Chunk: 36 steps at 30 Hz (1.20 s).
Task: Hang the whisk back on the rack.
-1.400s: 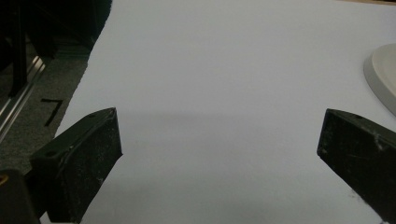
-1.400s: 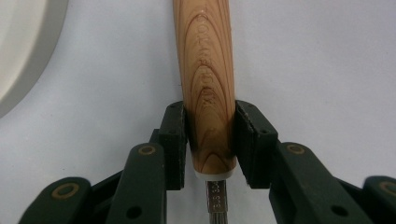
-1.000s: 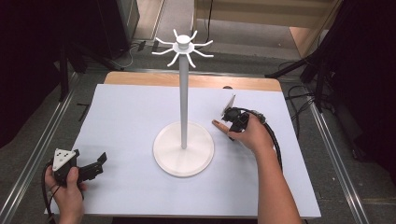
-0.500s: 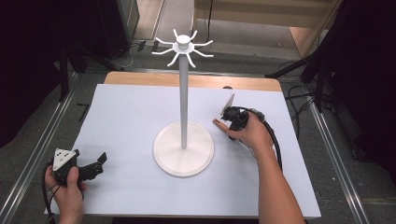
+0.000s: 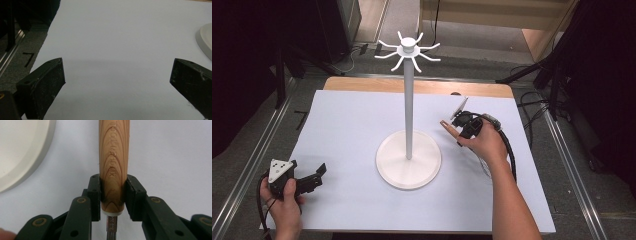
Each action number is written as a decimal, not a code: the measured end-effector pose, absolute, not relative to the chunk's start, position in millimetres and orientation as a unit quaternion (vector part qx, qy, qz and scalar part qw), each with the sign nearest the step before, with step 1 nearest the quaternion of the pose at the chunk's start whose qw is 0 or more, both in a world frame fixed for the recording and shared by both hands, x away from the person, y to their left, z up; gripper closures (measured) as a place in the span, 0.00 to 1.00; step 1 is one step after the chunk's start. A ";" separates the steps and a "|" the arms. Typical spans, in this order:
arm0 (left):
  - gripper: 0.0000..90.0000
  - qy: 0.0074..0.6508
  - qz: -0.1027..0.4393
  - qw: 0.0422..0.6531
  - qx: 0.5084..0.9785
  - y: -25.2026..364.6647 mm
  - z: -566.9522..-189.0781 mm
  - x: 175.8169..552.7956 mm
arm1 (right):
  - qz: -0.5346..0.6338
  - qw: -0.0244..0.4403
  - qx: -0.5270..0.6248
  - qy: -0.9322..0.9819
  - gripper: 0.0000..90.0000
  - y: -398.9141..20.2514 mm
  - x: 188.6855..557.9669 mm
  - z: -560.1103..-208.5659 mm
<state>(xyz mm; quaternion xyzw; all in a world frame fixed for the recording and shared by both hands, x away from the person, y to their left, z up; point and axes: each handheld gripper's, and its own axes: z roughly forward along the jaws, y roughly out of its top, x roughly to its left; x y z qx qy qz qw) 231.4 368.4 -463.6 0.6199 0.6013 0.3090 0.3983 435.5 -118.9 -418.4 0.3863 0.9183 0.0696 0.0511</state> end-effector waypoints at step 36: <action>0.00 0.601 0.309 0.397 0.621 368.4 -463.5 231.4 | 0.346 0.114 0.360 0.859 0.78 -119.4 404.4 -357.7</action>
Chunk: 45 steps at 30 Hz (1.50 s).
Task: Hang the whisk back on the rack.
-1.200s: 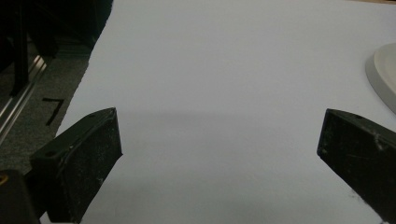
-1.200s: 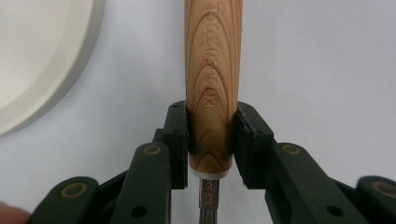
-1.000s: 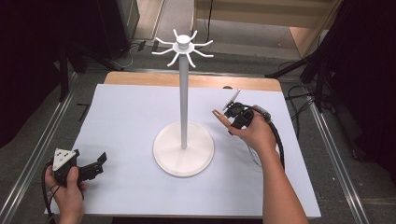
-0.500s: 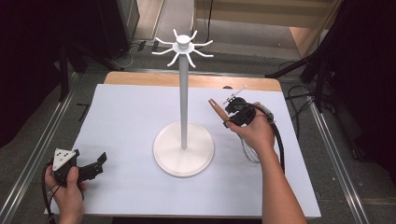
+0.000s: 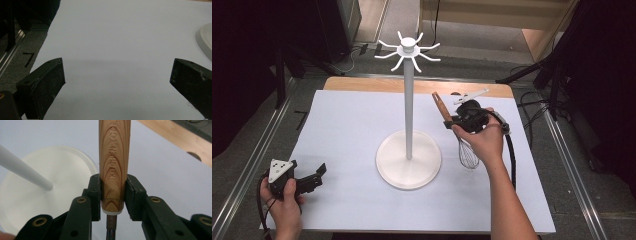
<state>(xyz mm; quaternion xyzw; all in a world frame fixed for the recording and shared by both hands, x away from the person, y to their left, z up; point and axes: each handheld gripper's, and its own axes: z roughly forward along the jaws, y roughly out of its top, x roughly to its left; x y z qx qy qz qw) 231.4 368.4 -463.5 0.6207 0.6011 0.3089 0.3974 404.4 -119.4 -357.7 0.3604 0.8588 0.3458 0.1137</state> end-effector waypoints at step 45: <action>0.00 0.600 0.315 0.393 0.622 367.3 -463.5 231.3 | 0.603 0.172 0.292 0.722 0.78 -134.5 332.2 -292.5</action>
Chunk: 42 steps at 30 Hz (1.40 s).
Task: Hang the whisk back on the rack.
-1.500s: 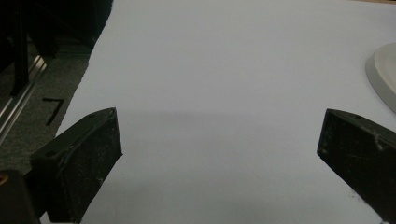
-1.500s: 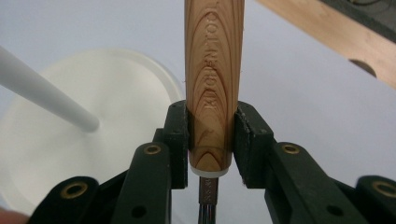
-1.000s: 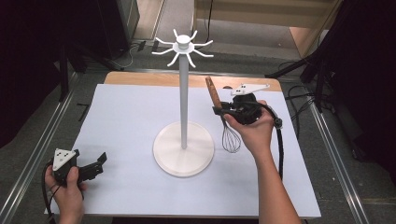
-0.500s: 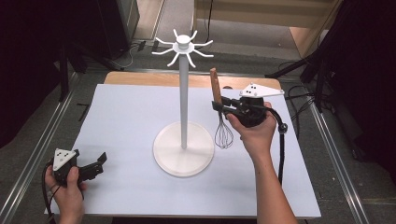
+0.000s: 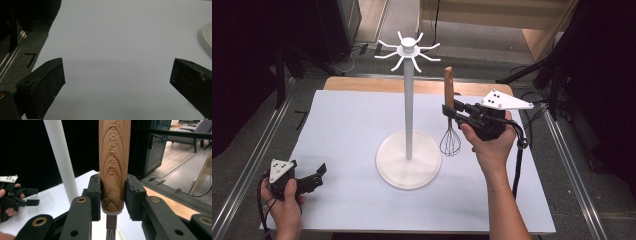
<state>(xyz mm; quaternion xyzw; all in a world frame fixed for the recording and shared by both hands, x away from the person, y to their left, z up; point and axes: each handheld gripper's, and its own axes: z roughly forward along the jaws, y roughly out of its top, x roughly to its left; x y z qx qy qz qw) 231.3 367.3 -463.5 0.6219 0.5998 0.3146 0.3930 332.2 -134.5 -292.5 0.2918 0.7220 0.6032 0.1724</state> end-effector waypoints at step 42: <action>0.00 0.601 0.313 0.393 0.622 367.6 -463.5 231.4 | 0.662 0.179 0.245 0.685 0.78 -131.0 304.2 -242.7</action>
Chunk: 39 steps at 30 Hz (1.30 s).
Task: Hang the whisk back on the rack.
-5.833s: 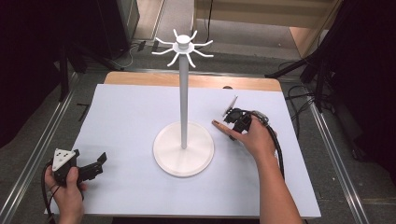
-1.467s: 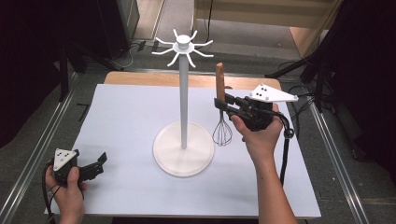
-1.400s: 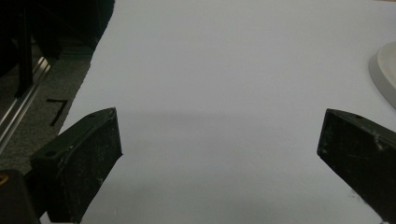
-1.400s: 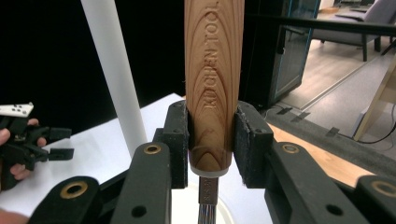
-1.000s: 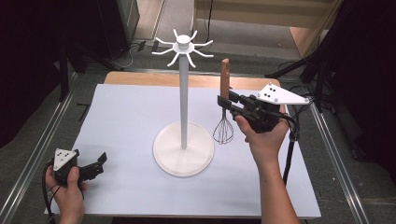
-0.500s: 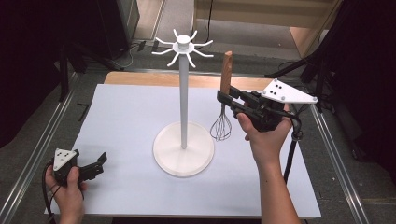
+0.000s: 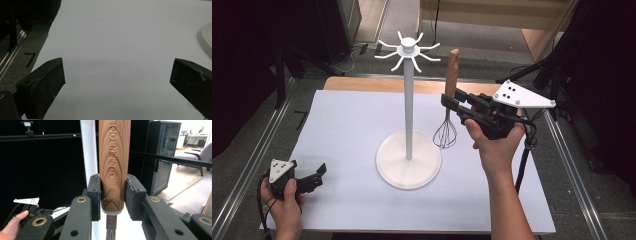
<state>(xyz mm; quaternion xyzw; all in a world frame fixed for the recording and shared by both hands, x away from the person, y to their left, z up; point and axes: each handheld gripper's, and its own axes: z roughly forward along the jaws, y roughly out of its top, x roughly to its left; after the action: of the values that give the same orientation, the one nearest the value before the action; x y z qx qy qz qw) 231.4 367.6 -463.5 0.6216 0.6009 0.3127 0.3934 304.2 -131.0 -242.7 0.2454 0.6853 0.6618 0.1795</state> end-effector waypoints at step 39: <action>0.00 0.602 0.311 0.394 0.621 367.9 -463.4 231.4 | 0.669 0.149 0.219 0.695 0.78 -113.6 309.2 -241.4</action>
<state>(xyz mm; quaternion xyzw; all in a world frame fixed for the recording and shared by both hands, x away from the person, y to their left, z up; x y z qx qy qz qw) 231.4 367.9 -463.4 0.6209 0.6017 0.3113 0.3943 309.2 -113.6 -241.4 0.2193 0.6947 0.6686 0.1494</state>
